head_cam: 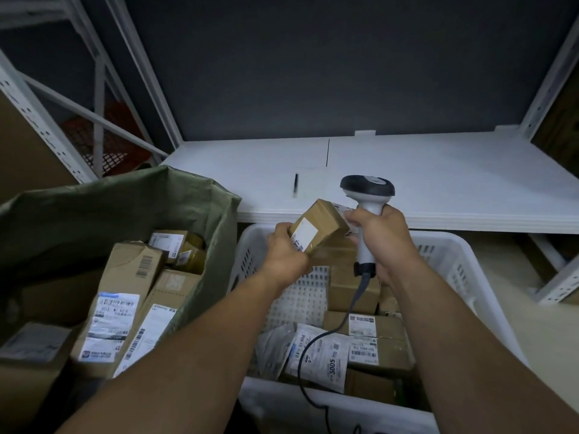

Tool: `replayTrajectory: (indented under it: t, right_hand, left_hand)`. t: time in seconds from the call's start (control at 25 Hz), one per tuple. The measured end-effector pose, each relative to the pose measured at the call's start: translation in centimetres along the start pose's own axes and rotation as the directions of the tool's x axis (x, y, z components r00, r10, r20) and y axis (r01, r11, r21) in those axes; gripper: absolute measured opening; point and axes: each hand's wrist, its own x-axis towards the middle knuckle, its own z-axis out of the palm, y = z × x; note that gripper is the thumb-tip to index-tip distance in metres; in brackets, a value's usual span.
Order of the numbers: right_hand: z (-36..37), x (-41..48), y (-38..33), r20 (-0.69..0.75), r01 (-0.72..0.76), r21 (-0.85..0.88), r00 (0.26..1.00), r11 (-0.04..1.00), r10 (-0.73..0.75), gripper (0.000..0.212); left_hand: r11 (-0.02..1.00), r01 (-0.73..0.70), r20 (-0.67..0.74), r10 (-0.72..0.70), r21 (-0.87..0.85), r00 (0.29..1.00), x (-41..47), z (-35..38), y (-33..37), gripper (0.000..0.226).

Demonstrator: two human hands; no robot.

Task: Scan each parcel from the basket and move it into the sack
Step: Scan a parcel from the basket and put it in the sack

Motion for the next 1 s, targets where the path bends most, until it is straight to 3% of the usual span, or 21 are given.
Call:
replayTrajectory:
  t: [0.12,0.28,0.36,0.48,0.6,0.72,0.88,1.0]
  right_hand:
    - [0.6,-0.1,0.3,0.028,0.004,-0.059,1.0,0.998,-0.003,0.014]
    - [1.0,-0.3,0.5,0.087,0.012,-0.097,0.996,0.995,-0.004,0.016]
    - [0.9,-0.3,0.6,0.088,-0.003,-0.075,0.996,0.997,0.01,0.011]
    - [0.8,-0.1,0.7,0.046,-0.032,0.004,0.998,0.999,0.032,0.013]
    - [0.6,0.0,1.1,-0.002,-0.04,0.05,0.999,0.998,0.04,0.01]
    - [0.5,0.4,1.7,-0.084,-0.058,0.06,0.995,0.997,0.063,0.011]
    - [0.2,0.5,2.0,-0.106,-0.071,0.031,0.992,0.997,0.074,0.017]
    - [0.5,0.3,1.7,-0.081,-0.037,0.057,0.996,0.998,0.041,0.022]
  left_hand:
    - [0.999,0.008,0.047,-0.006,-0.037,0.999,-0.4,0.2,0.3,0.083]
    - [0.997,-0.016,0.015,0.017,-0.074,1.0,-1.0,0.0,0.7,0.076]
    - [0.994,-0.107,-0.043,0.106,-0.008,0.993,-1.1,-0.2,0.5,0.07]
    - [0.941,-0.291,-0.083,0.309,0.174,0.948,-1.3,0.1,0.4,0.08]
    - [0.872,-0.435,-0.046,0.455,0.224,0.889,-1.6,0.6,0.5,0.086]
    - [0.884,-0.454,0.019,0.455,0.114,0.89,-2.2,1.0,1.1,0.079]
    - [0.917,-0.282,-0.07,0.273,-0.283,0.959,-2.2,1.0,2.3,0.011]
    - [0.837,-0.122,-0.169,0.036,-0.534,0.985,-1.6,0.9,2.8,0.019]
